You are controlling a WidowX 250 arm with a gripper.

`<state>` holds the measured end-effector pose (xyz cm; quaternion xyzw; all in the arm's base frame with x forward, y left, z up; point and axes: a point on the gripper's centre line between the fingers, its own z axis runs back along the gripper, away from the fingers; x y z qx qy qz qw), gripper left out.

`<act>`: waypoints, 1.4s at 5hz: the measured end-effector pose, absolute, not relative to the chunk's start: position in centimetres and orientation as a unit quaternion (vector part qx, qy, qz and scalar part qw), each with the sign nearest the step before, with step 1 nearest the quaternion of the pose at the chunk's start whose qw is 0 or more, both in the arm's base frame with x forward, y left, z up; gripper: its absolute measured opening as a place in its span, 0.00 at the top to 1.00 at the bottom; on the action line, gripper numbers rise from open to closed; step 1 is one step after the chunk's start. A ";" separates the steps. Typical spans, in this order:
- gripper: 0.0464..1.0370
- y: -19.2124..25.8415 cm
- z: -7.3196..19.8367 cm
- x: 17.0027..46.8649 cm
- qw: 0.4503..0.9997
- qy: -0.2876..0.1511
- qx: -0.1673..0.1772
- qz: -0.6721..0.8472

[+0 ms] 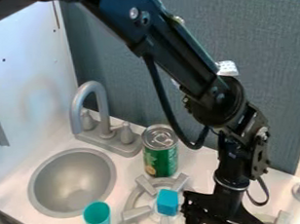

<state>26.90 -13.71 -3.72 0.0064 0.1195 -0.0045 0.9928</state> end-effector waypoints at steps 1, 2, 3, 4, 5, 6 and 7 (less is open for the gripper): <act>0.04 -13.4 -4.8 26.3 0.990 0.137 0.014 -0.004; 0.04 -13.3 -4.9 26.2 0.991 0.135 0.016 -0.005; 0.04 -13.2 -4.9 26.5 0.991 0.130 0.019 -0.003; 0.04 -12.9 -6.0 26.3 0.989 0.139 0.037 0.020; 0.04 -12.8 -6.9 26.6 0.988 0.146 0.046 0.024; 0.04 -12.7 -7.3 26.8 0.986 0.154 0.056 0.033; 0.04 -12.9 -8.2 27.0 0.984 0.167 0.059 0.033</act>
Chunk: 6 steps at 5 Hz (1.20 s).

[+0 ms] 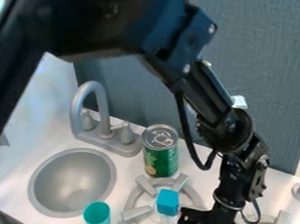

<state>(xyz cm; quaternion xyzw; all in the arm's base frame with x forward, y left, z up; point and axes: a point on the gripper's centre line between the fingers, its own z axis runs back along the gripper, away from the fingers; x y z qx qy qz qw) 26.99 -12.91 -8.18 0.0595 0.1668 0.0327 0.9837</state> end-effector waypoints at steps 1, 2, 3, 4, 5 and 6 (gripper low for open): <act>0.09 -13.3 -8.2 27.3 0.984 0.166 0.054 0.039; 0.36 -12.8 -8.6 27.0 0.983 0.172 0.040 0.051; 0.54 -12.2 -7.8 26.2 0.982 0.174 0.033 0.059; 0.63 -12.2 -5.6 26.3 0.985 0.158 0.025 0.067; 0.68 -12.8 -4.4 26.5 0.985 0.157 0.024 0.065; 0.69 -16.8 -2.2 28.8 0.993 0.118 0.002 -0.010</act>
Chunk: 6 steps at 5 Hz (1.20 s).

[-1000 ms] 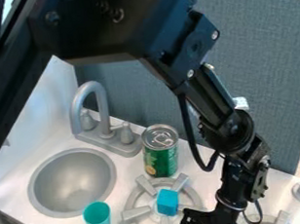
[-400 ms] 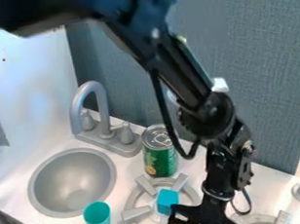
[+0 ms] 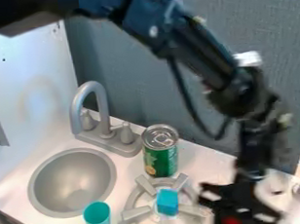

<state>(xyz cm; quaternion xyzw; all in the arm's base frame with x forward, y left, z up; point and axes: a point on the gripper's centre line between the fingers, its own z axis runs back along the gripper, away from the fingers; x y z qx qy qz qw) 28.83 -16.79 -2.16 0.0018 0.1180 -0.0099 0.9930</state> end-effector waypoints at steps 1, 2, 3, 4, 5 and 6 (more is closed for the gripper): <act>0.69 -19.7 -1.2 30.6 0.994 0.101 -0.014 -0.046; 0.69 -21.5 -2.8 32.7 0.993 0.113 -0.008 -0.042; 0.69 -21.6 -4.0 33.0 0.991 0.132 0.012 -0.025; 0.69 -21.9 -6.1 33.4 0.986 0.162 0.030 -0.007; 0.69 -22.1 -6.4 33.7 0.981 0.188 0.050 0.015; 0.63 -22.1 -6.4 33.6 0.980 0.192 0.050 0.030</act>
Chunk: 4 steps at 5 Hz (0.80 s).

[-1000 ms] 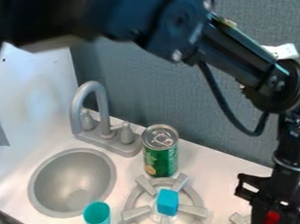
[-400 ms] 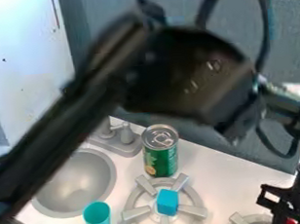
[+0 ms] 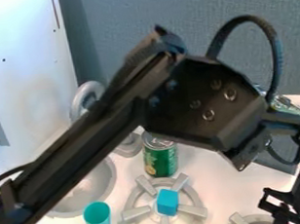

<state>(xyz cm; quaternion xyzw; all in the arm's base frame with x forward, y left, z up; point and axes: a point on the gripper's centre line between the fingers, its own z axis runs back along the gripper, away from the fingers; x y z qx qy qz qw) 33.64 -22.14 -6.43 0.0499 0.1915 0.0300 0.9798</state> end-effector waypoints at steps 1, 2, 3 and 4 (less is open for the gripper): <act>0.31 -21.3 -7.0 32.9 0.976 0.207 0.034 0.060; 0.05 -20.2 -4.4 32.1 0.981 0.182 0.004 0.074; 0.03 -19.6 -1.5 32.1 0.987 0.142 -0.031 0.067; 0.04 -18.0 -0.4 32.4 0.989 0.125 -0.032 0.077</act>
